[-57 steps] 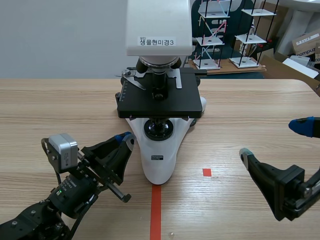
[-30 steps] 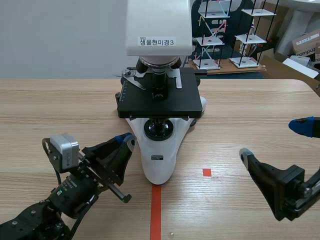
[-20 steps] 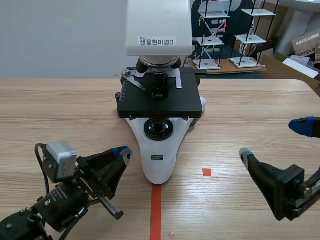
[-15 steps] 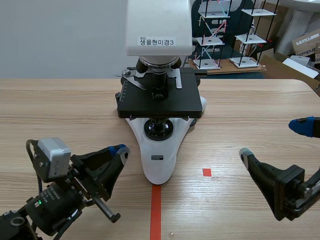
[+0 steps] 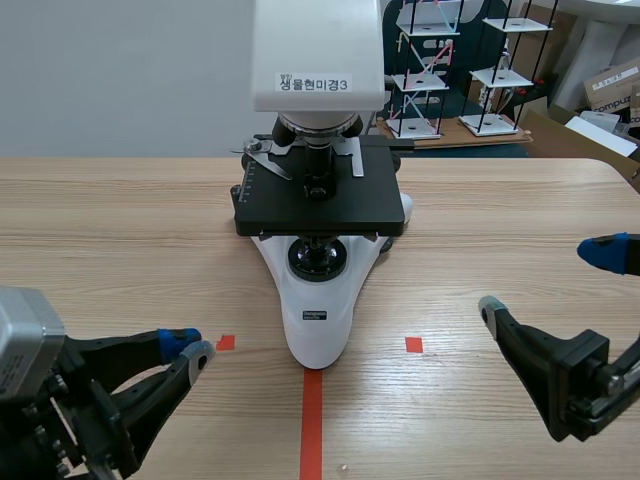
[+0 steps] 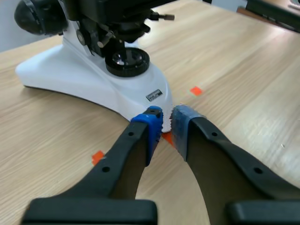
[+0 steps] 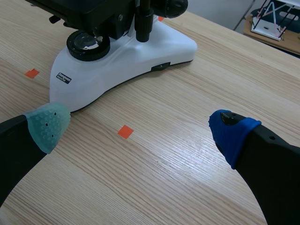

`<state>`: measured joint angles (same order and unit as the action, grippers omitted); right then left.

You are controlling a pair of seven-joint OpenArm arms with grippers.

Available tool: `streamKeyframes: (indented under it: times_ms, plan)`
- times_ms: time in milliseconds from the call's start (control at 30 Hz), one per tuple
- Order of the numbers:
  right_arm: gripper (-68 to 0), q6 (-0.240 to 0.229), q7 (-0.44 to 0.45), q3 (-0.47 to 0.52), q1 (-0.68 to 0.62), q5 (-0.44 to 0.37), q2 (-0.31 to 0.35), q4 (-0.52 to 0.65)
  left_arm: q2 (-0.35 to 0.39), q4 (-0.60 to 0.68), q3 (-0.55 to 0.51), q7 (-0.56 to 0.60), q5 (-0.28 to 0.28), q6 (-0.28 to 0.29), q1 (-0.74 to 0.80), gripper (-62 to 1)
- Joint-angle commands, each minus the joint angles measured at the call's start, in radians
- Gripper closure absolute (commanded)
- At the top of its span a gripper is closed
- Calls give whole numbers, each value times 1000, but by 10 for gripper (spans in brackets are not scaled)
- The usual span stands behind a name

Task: Return to the home posture

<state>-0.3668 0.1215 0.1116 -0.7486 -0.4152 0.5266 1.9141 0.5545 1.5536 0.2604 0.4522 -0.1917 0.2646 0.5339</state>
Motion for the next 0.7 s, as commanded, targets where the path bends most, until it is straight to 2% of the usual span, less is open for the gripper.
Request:
streamKeyframes:
  times_ms: [0,133,367,433,567,600,633,667]
  plan:
    - [-679,0,14,11,0,-8,11,13,4,35,-13,-24,-7,-13,27,-138]
    - [-679,0,14,11,0,-8,11,13,12,150,-71,-135,-6,-19,110,-210]
    - [-679,0,14,11,0,-8,11,13,12,334,-180,-248,-7,-35,234,-299]
    - [-679,0,14,11,0,-8,11,13,12,377,-209,-269,-9,-45,262,-370]
    - [-679,0,14,11,0,-8,11,13,12,435,-258,-299,-11,-124,301,-555]
    - [-679,0,14,11,0,-8,11,13,11,443,-268,-305,-12,-128,306,-595]
    - [-679,0,14,11,0,-8,11,13,11,451,-277,-317,-12,-129,312,-623]
    - [-679,0,14,11,0,-8,11,13,11,457,-283,-325,-15,-129,315,-623]
